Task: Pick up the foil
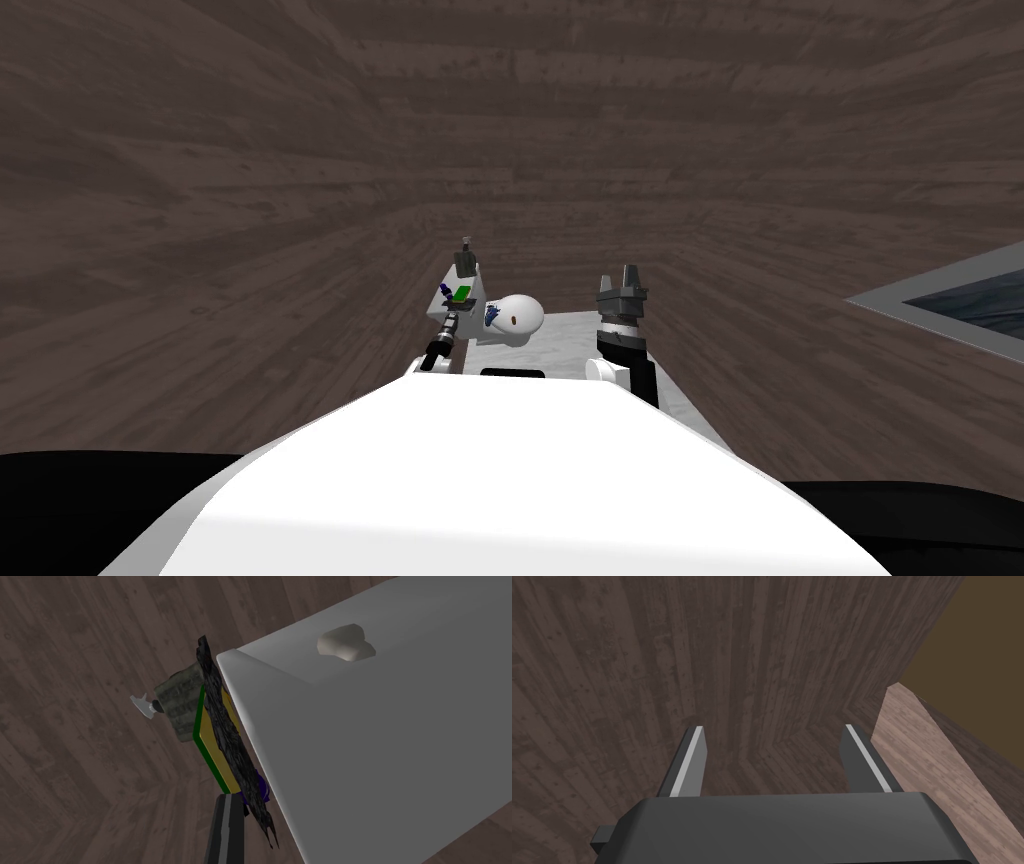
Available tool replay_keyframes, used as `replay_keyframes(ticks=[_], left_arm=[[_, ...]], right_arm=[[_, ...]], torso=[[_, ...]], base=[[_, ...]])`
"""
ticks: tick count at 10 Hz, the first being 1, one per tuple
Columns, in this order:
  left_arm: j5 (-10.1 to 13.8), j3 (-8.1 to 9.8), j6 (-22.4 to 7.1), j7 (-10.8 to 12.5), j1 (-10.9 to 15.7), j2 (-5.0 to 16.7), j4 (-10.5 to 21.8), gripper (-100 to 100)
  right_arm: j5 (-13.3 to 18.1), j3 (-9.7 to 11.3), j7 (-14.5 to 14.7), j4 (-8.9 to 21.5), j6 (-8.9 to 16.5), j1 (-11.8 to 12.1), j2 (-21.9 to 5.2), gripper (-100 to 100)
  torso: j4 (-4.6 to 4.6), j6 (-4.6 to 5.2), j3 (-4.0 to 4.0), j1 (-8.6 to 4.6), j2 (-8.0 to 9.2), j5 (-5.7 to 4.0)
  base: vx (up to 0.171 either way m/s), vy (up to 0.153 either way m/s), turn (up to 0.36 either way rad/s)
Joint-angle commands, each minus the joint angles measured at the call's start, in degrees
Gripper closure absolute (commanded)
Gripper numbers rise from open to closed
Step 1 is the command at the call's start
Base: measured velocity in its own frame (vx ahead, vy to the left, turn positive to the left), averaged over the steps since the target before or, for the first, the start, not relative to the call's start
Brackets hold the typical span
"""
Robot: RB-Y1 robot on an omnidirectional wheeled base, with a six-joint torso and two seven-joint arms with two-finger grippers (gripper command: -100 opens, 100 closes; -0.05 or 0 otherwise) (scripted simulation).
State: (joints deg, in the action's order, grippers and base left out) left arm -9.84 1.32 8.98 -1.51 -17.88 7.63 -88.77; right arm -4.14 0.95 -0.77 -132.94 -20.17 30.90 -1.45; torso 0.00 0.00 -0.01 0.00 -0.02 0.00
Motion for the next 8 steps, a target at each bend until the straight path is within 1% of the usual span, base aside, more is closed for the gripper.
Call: replay_keyframes(ticks=[1, 2, 3, 4, 5, 6, 7, 8], left_arm=[[0.00, 0.00, 0.00, 0.00, 0.00, 0.00, 0.00, 100], [0.00, 0.00, 0.00, 0.00, 0.00, 0.00, 0.00, 100], [0.00, 0.00, 0.00, 0.00, 0.00, 0.00, 0.00, 0], [1.49, -1.60, 0.56, 1.65, 0.91, -1.23, 0.85, -100], [2.16, -2.30, 0.79, 2.38, 1.33, -1.40, 1.29, -100], [3.10, -3.30, 1.13, 3.41, 1.91, -1.11, 1.90, -100], [3.88, -4.12, 1.39, 4.25, 2.42, -2.50, 2.52, -100], [4.05, -4.30, 1.45, 4.43, 2.53, -3.40, 2.69, -100]], right_arm=[[0.00, 0.00, 0.00, 0.00, 0.00, 0.00, 0.00, 0], [0.00, 0.00, 0.00, 0.00, 0.00, 0.00, 0.00, 0], [0.00, 0.00, 0.00, 0.00, 0.00, 0.00, 0.00, 0], [0.00, 0.00, 0.00, 0.00, 0.00, 0.00, 0.00, 0], [0.00, 0.00, 0.00, 0.00, 0.00, -0.01, 0.00, 0], [0.00, 0.00, 0.00, 0.00, 0.00, -0.01, -0.01, 0], [0.00, -0.01, 0.00, 0.00, 0.00, -0.01, -0.01, 0], [0.00, -0.01, 0.00, 0.00, 0.00, -0.01, -0.01, 0]], torso=[[0.00, 0.00, 0.00, 0.00, 0.00, 0.00], [0.00, 0.00, 0.00, 0.00, 0.00, 0.00], [0.00, 0.00, 0.00, 0.00, 0.00, 0.00], [0.00, 0.00, 0.00, 0.00, 0.00, 0.00], [0.02, 0.03, 0.04, 0.15, 0.08, 0.03], [0.04, 0.02, 0.11, 0.29, 0.19, 0.06], [0.05, 0.01, 0.14, 0.35, 0.25, 0.07], [0.06, 0.01, 0.15, 0.34, 0.26, 0.08]], base=[[0.000, 0.000, 0.000], [0.000, 0.000, 0.000], [0.000, 0.000, 0.000], [-0.031, 0.049, -0.129], [-0.063, 0.090, -0.148], [-0.073, 0.094, -0.102], [-0.070, 0.093, -0.076], [-0.050, 0.069, -0.054]])
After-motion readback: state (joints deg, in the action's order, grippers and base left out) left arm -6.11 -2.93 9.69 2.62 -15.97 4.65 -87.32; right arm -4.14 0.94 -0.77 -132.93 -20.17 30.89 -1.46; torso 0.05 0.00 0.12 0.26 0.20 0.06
